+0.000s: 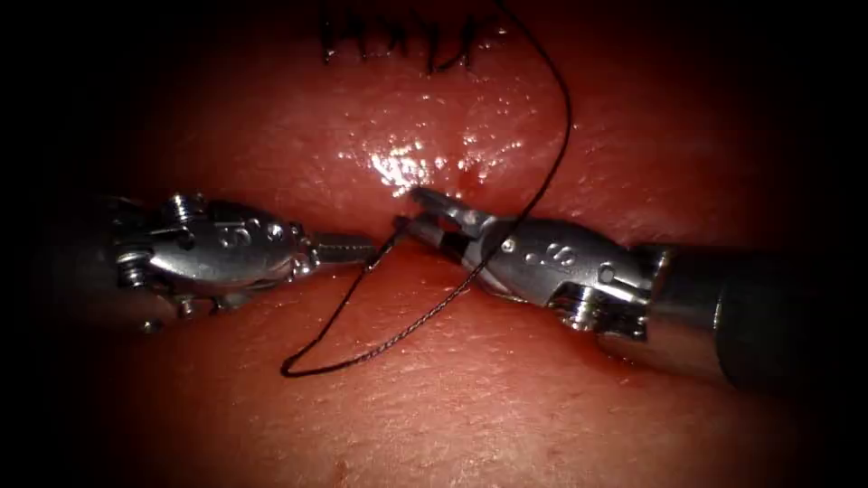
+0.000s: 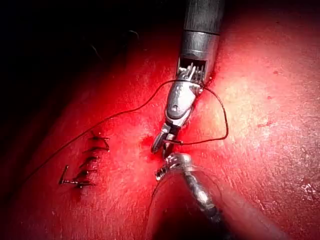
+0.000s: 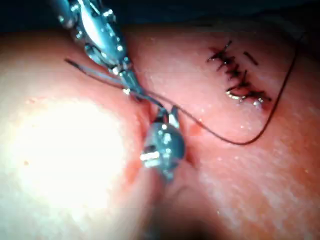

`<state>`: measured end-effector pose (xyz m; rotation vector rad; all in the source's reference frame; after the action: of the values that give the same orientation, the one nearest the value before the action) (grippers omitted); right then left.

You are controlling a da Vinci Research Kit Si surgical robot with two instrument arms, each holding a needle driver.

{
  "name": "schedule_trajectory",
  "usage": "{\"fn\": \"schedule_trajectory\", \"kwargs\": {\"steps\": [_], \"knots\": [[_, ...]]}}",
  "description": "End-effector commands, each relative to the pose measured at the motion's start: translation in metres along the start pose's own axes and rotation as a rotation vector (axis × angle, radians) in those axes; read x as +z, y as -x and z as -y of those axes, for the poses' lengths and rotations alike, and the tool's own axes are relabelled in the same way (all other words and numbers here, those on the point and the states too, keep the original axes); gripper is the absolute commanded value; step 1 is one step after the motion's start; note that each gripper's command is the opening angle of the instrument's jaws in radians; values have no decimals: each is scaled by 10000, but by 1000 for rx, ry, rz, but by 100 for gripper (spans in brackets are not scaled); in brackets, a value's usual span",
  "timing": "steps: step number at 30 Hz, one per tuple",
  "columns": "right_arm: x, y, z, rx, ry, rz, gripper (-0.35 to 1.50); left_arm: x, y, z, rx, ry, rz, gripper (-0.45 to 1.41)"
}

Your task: Wound Closure

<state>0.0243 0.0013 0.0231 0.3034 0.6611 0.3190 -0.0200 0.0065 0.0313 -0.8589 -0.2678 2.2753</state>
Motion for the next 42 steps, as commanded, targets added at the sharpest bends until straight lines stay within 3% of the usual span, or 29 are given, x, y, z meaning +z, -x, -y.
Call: {"fn": "schedule_trajectory", "kwargs": {"steps": [1,2,3,4,6,7,16,18,26,37,42], "knots": [[6,-6,-4,20,8,-2,-35,8,0,-2,0,1,-1,-33],[4,-11,-10,26,27,-23,-35,8,0,-2,0,4,-1,-33],[-2,-25,-24,34,44,-102,-35,8,-1,-2,-1,6,-1,-33],[-5,-30,-30,41,59,-124,-10,8,-1,-3,-1,9,-1,-33],[-16,-48,-45,12,119,-160,118,8,-3,-5,2,11,-1,-33],[-19,-52,-46,-7,128,-167,121,8,-3,-6,1,13,0,-33],[-50,-87,-43,-256,156,-210,113,9,-4,-7,6,12,-1,-33],[-59,-108,-41,-333,195,-247,104,10,-5,-7,6,16,-1,-33],[-66,-150,-53,-371,272,-290,94,11,-4,-10,6,24,-1,-33],[-47,-132,-60,-471,296,-266,89,8,-2,-15,5,33,-1,-32],[-53,-140,-59,-570,383,-347,79,8,-2,-15,6,36,-1,-32]]}}
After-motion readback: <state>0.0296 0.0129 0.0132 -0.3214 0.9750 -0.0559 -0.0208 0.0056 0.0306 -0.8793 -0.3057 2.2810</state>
